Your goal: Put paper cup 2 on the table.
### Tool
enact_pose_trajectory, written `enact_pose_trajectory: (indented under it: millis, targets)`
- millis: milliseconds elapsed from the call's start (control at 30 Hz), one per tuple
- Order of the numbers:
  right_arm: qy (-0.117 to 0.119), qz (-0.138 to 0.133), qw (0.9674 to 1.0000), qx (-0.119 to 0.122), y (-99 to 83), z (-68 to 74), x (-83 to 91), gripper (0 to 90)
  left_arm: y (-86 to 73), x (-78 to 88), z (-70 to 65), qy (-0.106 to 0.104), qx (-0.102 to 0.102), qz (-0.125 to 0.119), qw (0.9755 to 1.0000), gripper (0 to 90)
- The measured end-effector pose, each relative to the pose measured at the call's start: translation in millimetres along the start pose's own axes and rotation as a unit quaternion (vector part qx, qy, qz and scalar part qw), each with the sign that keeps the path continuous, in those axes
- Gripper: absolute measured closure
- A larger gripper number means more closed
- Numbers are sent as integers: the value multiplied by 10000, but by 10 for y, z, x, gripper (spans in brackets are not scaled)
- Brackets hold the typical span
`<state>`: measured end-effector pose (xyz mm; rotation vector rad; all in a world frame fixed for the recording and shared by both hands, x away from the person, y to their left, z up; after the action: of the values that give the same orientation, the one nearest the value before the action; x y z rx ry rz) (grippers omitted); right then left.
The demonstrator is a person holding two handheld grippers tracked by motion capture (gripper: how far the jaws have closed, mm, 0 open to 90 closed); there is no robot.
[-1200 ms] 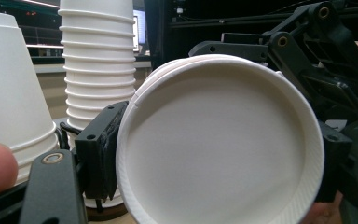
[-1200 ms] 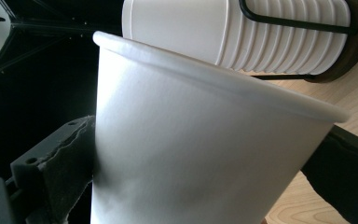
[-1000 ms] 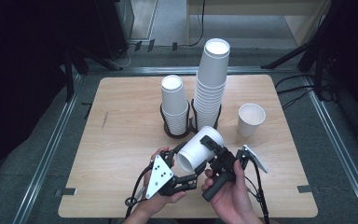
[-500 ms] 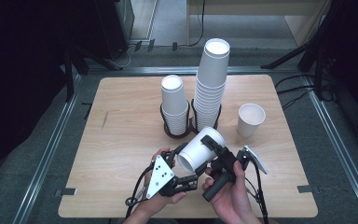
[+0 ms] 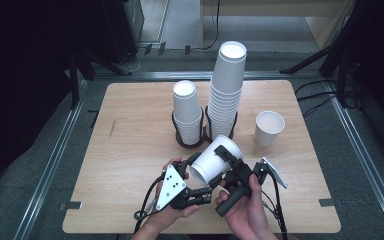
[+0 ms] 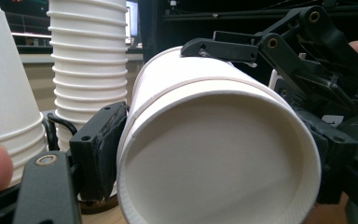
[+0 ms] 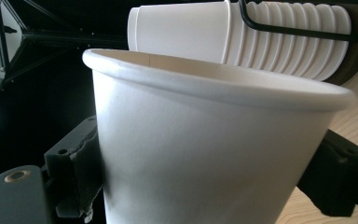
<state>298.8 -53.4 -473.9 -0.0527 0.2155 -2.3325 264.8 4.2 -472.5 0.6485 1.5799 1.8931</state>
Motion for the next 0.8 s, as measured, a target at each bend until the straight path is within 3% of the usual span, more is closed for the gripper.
enact_pose_trajectory:
  millis: [167, 367, 600, 800]
  targets:
    - [39, -15, 10000, 37, 8, 0, 1, 143, -8, -1, 15, -41, -11, 85, 10000, 194]
    - [97, -142, 9997, 163, 24, 33, 13, 145, -76, -4, 26, -93, -44, 571, 9983, 89]
    - [91, -370, 9987, 344, 121, 53, 42, 145, -50, 20, 54, -140, 51, 581, 9982, 88]
    - [78, -638, 9952, 738, 209, 82, 69, 145, -55, 32, 67, -158, 46, 622, 9979, 88]
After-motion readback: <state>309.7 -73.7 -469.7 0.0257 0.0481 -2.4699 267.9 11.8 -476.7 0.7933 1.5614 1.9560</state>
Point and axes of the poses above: each handheld gripper's, and its own axes: x roughly backward along the jaws, y roughly out of its top, z roughly to its left, the point moved 10 cm from there along -x, roughly forward along the jaws, and after that the axes turned 13 degrees about -x, right-handed, at the moved point
